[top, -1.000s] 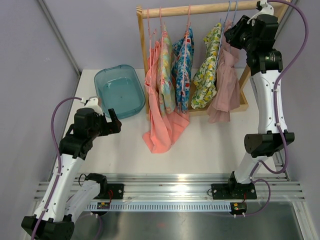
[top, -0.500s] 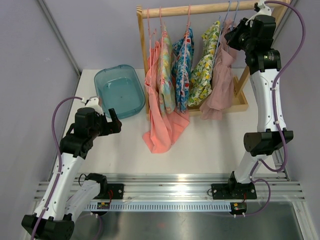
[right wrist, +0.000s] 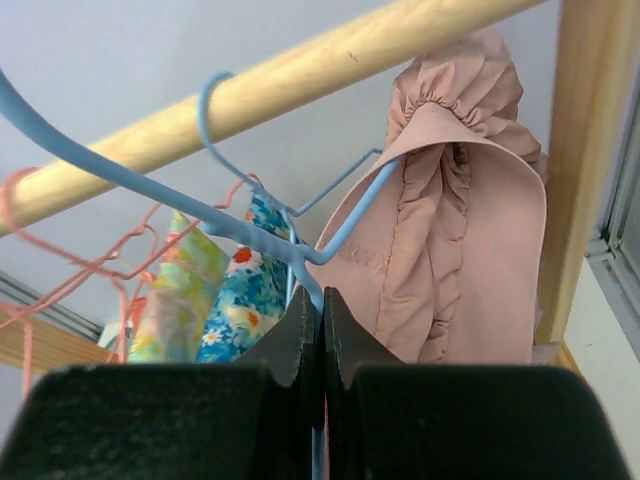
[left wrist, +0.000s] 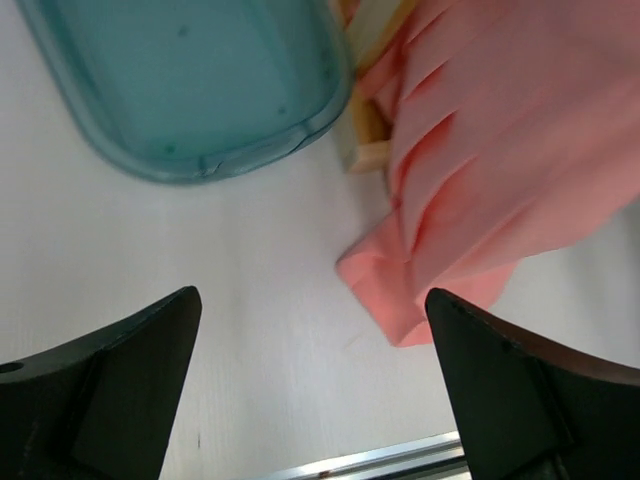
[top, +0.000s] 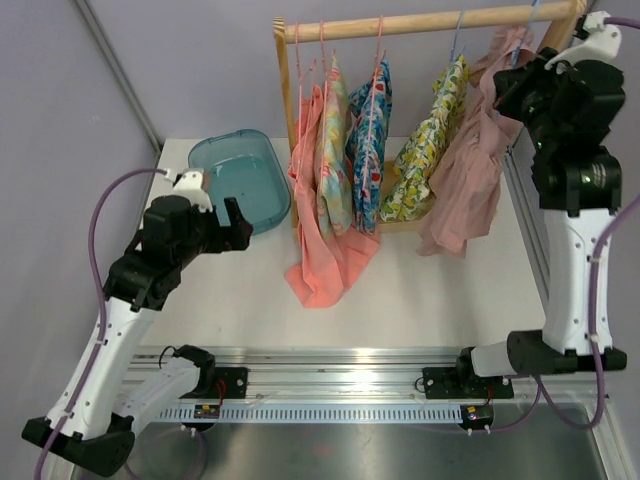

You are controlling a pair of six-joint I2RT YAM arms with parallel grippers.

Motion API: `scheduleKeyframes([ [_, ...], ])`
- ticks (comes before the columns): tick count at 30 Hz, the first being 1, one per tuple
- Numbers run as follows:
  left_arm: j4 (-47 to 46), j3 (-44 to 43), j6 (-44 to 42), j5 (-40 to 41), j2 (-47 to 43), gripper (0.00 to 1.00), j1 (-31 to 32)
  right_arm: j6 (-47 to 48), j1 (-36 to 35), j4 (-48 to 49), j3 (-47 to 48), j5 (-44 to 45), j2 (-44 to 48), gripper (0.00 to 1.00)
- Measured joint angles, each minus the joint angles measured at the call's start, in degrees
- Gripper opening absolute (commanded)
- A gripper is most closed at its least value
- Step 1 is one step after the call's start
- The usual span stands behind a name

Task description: Remove the skirt from the hanger

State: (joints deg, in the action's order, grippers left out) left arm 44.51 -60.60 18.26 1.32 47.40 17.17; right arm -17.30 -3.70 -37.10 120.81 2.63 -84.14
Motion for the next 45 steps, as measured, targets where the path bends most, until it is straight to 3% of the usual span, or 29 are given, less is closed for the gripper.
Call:
scheduleKeyframes([
  [5,-0.55,-18.95,0.22,3.78,7.54,0.99,12.61,-0.74,0.0,1.44,-8.48,0.81,12.09,0.0],
  [9,-1.79,-30.67,0.15,7.39,14.29,0.99,26.34,-2.62,0.0,2.01,-15.98,0.37,17.77,0.0],
  [18,-13.03,-34.47,-1.2,12.57,32.17,0.99,56.43,-7.06,0.0,-2.91,-28.57,-0.31,21.86,0.0],
  [22,-16.02,-36.02,-1.79,13.25,41.53,0.99,62.27,-7.82,0.0,-5.35,-30.32,-0.33,24.81,0.0],
  [26,-16.41,-40.04,-1.97,13.38,48.22,0.99,63.23,-8.07,0.0,-6.12,-30.4,-0.44,28.94,0.0],
  [38,-23.37,-41.77,-1.88,12.33,48.87,0.99,66.29,-8.02,0.0,-6.27,-31.08,-0.59,33.11,0.0],
  [40,-25.62,-40.3,-1.75,11.67,48.76,0.86,66.31,-8.04,0.0,-6.51,-31.08,-0.61,33.07,0.0],
  [42,-27.96,-38.42,-1.05,11.06,48.72,0.44,66.23,-8.09,0.0,-7.08,-31.06,-0.68,33.07,0.0],
  [44,-29.31,-37.0,-0.72,10.56,48.72,0.22,66.12,-8.22,0.0,-7.67,-31.04,-0.59,33.09,0.0],
  [45,-29.31,-36.61,-0.61,10.32,48.72,0.04,66.14,-8.24,0.02,-7.76,-31.01,-0.57,33.07,0.0],
])
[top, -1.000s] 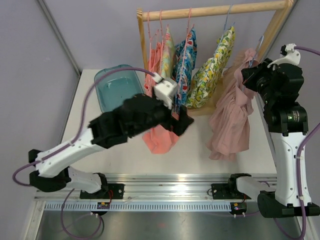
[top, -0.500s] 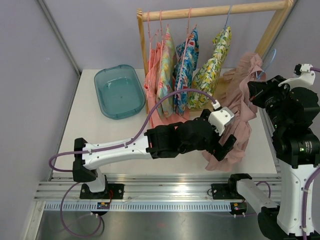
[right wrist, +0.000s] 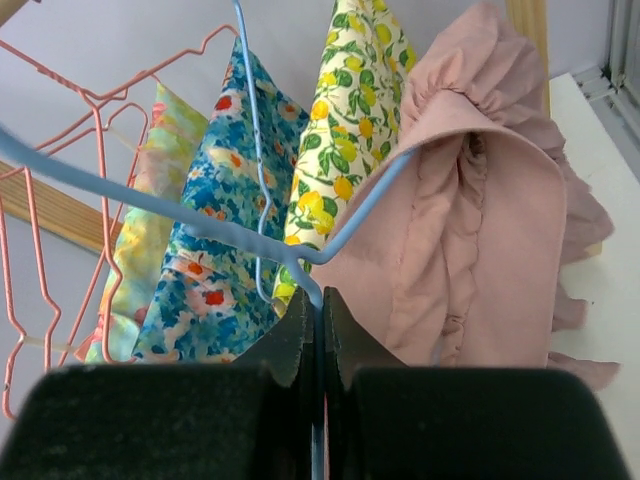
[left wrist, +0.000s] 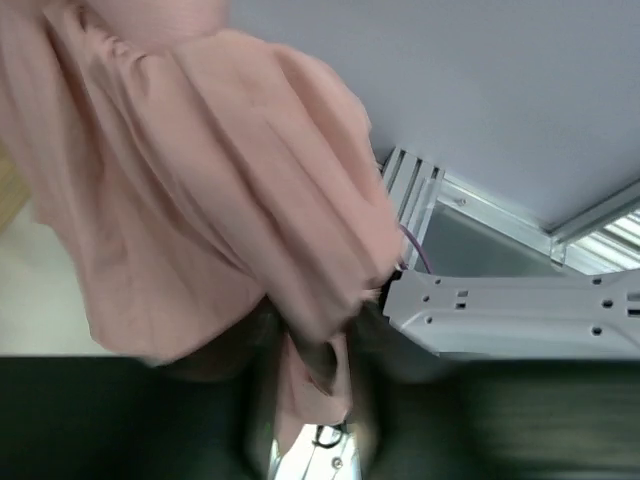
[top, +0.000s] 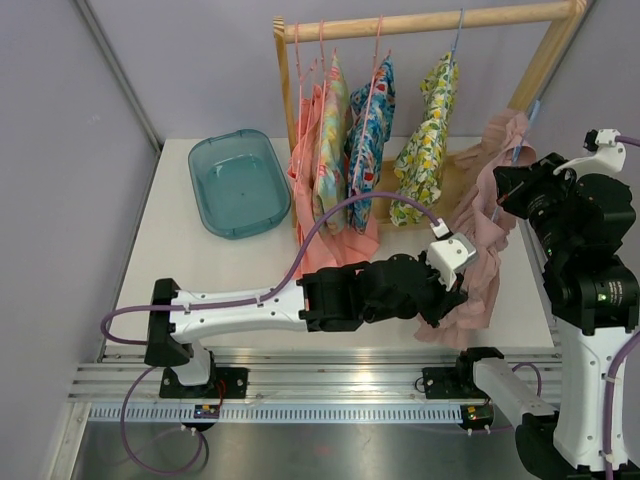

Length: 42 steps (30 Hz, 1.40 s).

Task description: Remove the skirt from the hanger

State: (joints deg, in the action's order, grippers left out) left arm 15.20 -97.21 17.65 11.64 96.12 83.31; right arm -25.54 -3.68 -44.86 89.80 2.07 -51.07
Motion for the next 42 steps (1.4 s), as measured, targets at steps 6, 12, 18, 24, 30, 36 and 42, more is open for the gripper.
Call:
scheduleKeyframes([
  [6,-0.42,0.17,0.26,0.24,0.04,0.0,0.79,0.02,0.02,-0.31,1.42,0.0,-0.24,0.0],
  [12,-0.59,3.85,-0.22,7.45,-2.56,0.0,5.51,0.35,-0.02,-1.6,2.21,0.37,-0.31,0.0],
  [18,1.44,5.7,-1.57,20.59,-5.84,0.0,17.81,0.39,-0.39,-5.33,2.86,0.37,0.2,0.0],
  [24,1.44,10.67,-1.79,26.62,-6.16,0.0,25.18,0.66,-0.61,-7.5,3.21,1.01,0.35,0.0],
  [30,2.34,12.48,-1.51,27.93,-1.25,0.0,30.56,1.53,-0.61,-8.0,3.72,1.99,-1.16,0.0],
  [36,5.16,10.84,-1.73,30.71,2.19,0.0,30.6,1.31,-0.66,-10.14,3.5,2.03,-0.92,0.0],
  [42,8.5,4.94,-4.33,34.16,5.07,0.0,30.64,1.07,-0.61,-9.94,3.52,2.8,-0.7,0.0],
])
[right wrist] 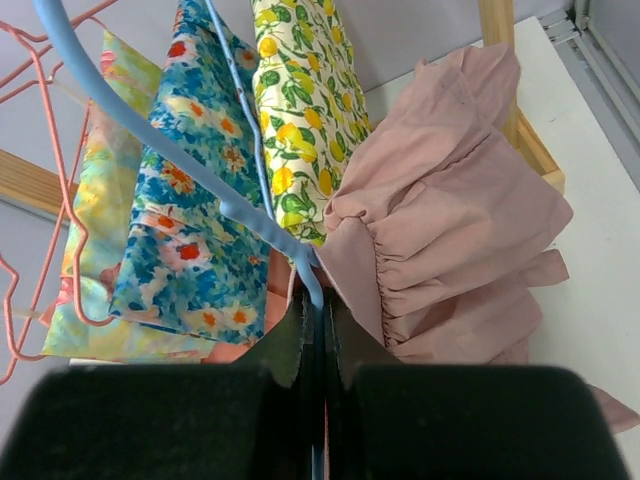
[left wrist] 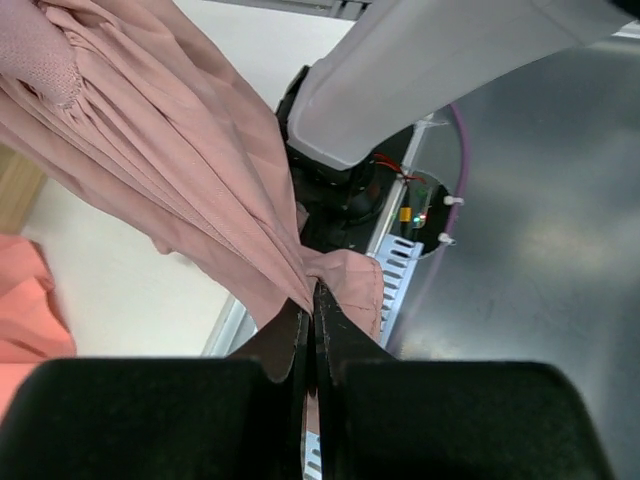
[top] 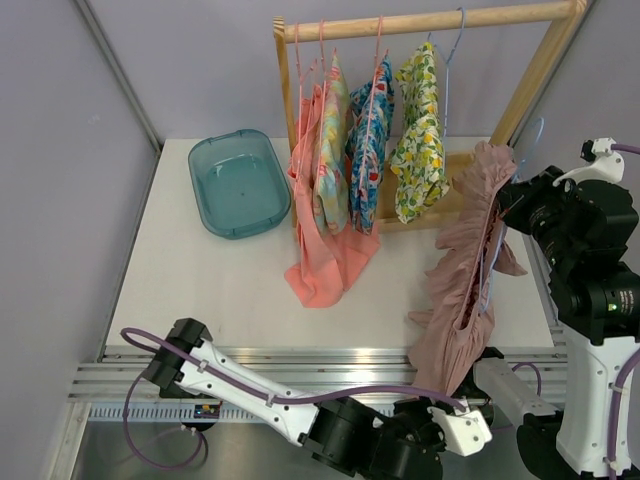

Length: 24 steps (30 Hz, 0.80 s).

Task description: Remove the skirt from the hanger

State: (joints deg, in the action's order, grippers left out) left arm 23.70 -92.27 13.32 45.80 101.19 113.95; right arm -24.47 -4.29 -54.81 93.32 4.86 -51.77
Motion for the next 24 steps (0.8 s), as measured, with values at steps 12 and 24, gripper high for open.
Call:
scheduleKeyframes([
  [12,10.45,-2.71,-5.6,4.2,-1.68,0.0,-17.38,-8.48,0.37,1.7,-6.23,-27.65,12.17,0.0],
  [24,4.87,-9.66,-24.92,15.72,-32.81,0.0,-26.67,-12.96,0.44,7.45,-4.09,-51.49,27.1,0.0],
])
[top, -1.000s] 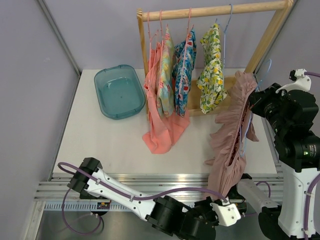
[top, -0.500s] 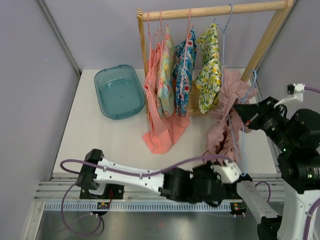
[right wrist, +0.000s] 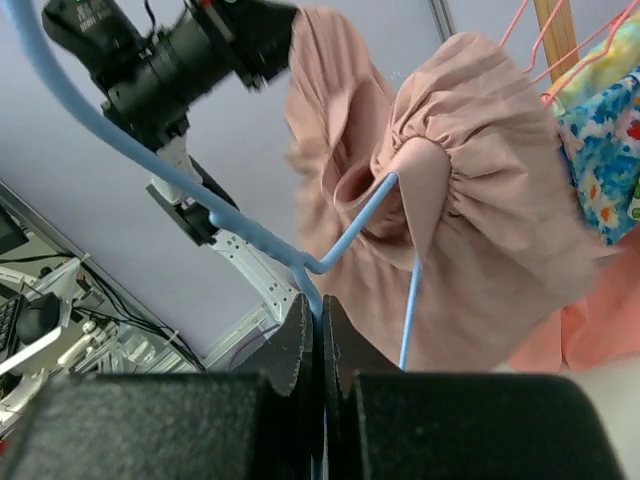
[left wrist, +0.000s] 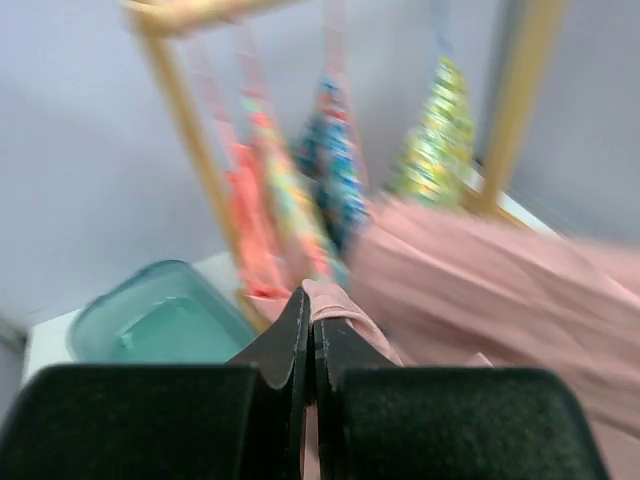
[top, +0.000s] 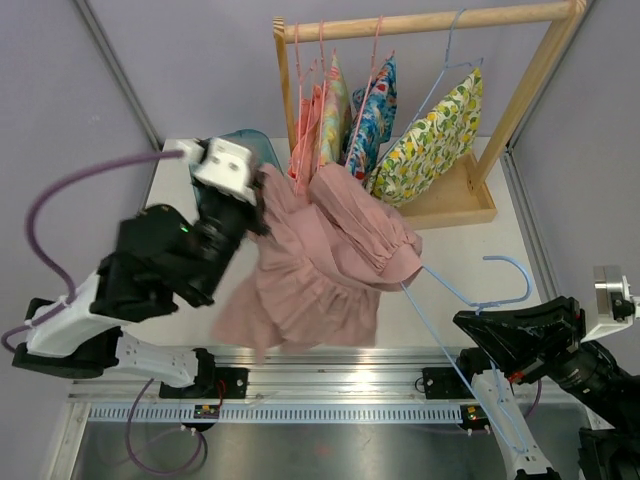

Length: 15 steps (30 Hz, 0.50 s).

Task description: Remove the skirt from the hanger

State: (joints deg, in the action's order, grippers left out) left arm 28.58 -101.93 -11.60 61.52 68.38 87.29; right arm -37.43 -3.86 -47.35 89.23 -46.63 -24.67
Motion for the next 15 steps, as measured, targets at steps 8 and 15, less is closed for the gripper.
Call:
scheduleKeyframes([
  [8,-3.74,-10.45,-6.58,-9.33,0.96,0.0,-26.34,2.67,0.0,-2.19,-4.81,2.49,0.57,0.0],
  [15,-3.8,-28.79,-5.97,-21.03,18.34,0.0,-49.96,5.14,-0.02,-3.91,-6.45,5.86,1.75,0.0],
])
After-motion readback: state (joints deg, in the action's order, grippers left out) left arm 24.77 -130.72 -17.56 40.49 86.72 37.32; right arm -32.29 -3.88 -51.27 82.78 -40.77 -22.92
